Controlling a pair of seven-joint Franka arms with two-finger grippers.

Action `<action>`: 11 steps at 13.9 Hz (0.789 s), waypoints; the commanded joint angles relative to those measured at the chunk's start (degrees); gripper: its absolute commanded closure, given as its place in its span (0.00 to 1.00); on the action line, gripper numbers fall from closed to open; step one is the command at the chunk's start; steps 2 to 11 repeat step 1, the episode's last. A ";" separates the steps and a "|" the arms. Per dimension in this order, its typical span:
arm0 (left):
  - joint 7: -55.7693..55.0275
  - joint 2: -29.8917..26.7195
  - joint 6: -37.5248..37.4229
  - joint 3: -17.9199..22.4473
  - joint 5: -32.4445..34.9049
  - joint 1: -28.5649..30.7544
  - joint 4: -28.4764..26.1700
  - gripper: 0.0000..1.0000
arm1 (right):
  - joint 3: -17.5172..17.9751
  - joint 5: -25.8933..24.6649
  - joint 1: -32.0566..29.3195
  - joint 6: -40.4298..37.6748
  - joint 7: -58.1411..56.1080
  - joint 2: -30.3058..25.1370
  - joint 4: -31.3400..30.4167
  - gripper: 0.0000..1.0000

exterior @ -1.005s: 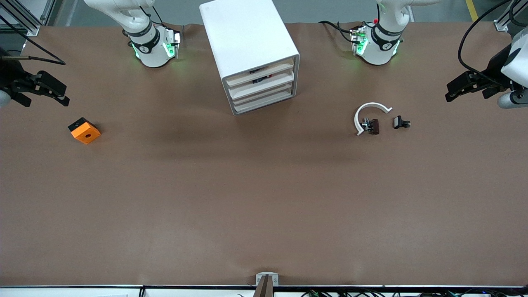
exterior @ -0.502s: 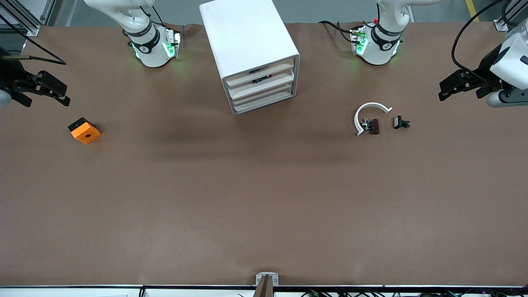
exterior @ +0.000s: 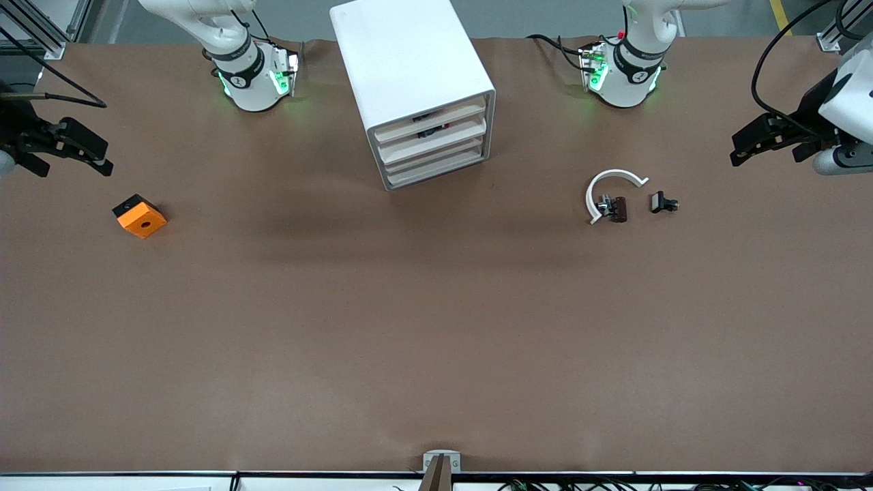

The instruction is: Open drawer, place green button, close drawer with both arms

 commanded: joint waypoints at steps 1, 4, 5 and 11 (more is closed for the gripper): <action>1.61 -0.35 -0.83 -0.05 0.63 -0.17 0.40 0.00 | 0.08 -1.06 -0.15 -0.20 -0.06 0.17 0.77 0.00; 1.61 -0.35 -0.83 -0.05 0.63 -0.17 0.40 0.00 | 0.08 -1.06 -0.15 -0.20 -0.06 0.17 0.77 0.00; 1.61 -0.35 -0.83 -0.05 0.63 -0.17 0.40 0.00 | 0.08 -1.06 -0.15 -0.20 -0.06 0.17 0.77 0.00; 1.61 -0.35 -0.83 -0.05 0.63 -0.17 0.40 0.00 | 0.08 -1.06 -0.15 -0.20 -0.06 0.17 0.77 0.00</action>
